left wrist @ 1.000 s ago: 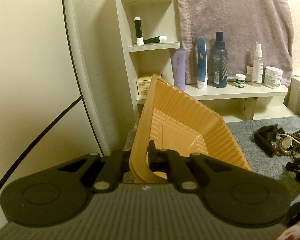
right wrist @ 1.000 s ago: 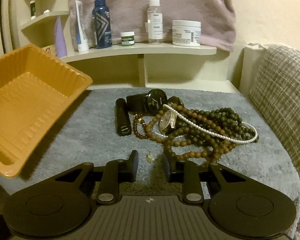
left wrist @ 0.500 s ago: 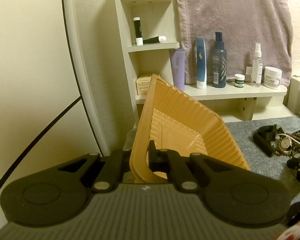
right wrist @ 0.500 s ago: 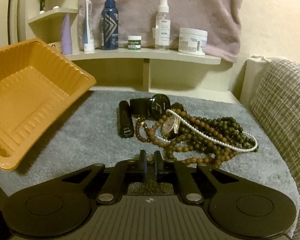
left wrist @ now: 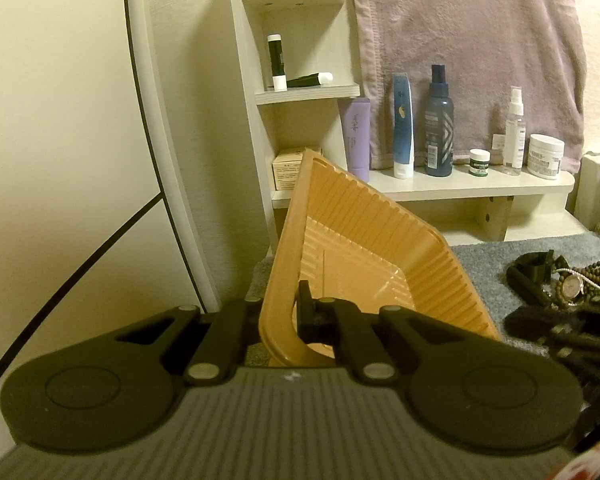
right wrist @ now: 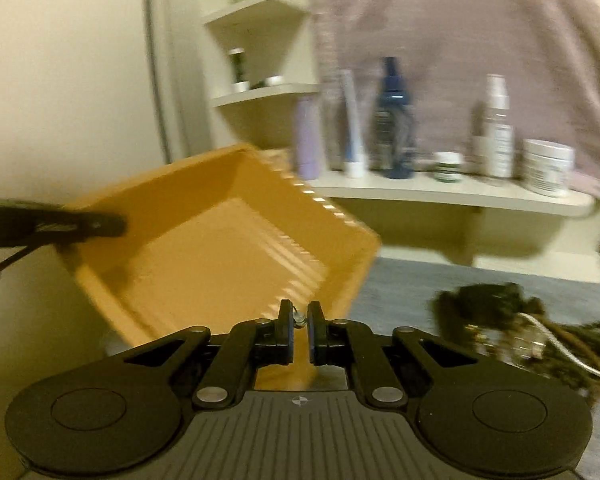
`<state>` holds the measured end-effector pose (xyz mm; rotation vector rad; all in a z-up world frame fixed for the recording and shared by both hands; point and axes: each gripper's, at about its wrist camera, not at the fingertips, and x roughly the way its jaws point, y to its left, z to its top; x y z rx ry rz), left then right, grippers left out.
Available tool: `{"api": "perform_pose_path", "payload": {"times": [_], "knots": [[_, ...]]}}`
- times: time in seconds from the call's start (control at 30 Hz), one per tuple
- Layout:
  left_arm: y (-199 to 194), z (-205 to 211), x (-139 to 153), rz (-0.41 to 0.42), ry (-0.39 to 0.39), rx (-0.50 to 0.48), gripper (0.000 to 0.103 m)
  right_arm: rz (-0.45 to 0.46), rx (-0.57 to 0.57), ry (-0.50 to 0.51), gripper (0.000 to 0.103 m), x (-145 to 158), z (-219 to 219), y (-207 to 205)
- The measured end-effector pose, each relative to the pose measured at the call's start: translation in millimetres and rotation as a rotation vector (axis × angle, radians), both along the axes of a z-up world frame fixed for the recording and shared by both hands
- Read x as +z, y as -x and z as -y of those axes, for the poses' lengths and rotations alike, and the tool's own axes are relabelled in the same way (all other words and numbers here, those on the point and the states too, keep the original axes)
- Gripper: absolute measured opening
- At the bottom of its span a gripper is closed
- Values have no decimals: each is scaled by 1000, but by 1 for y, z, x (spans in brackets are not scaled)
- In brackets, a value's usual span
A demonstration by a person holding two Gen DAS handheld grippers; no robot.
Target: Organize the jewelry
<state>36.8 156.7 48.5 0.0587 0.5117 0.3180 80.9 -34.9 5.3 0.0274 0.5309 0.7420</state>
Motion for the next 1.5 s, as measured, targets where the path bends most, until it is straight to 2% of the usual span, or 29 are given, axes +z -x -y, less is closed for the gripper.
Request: {"api": "perform_pose_path", "payload": {"times": [0.13, 0.33, 0.4, 0.43, 0.47, 0.6, 0.8, 1.1, 1.3, 1.5], "knots": [[0, -2, 0, 1, 4, -2, 5, -4, 53, 11, 7, -4, -16, 2], [0, -2, 0, 0, 5, -2, 5, -18, 72, 4, 9, -7, -15, 1], [0, -2, 0, 0, 5, -3, 5, -17, 57, 3, 18, -6, -11, 1], [0, -2, 1, 0, 5, -1, 5, -20, 51, 0, 30, -5, -8, 2], [1, -2, 1, 0, 5, -1, 5, -21, 45, -4, 36, -5, -6, 1], [0, -1, 1, 0, 4, -2, 5, 1, -9, 6, 36, -1, 6, 3], [0, -1, 2, -1, 3, -1, 5, 5, -190, 57, 36, -6, 44, -3], [0, 0, 3, -1, 2, -1, 5, -85, -463, 148, 36, -32, 120, -22], [1, 0, 4, -2, 2, -1, 5, -103, -520, 173, 36, -42, 138, -30], [1, 0, 4, -3, 1, -2, 5, -127, -522, 177, 26, -49, 139, -36]]}}
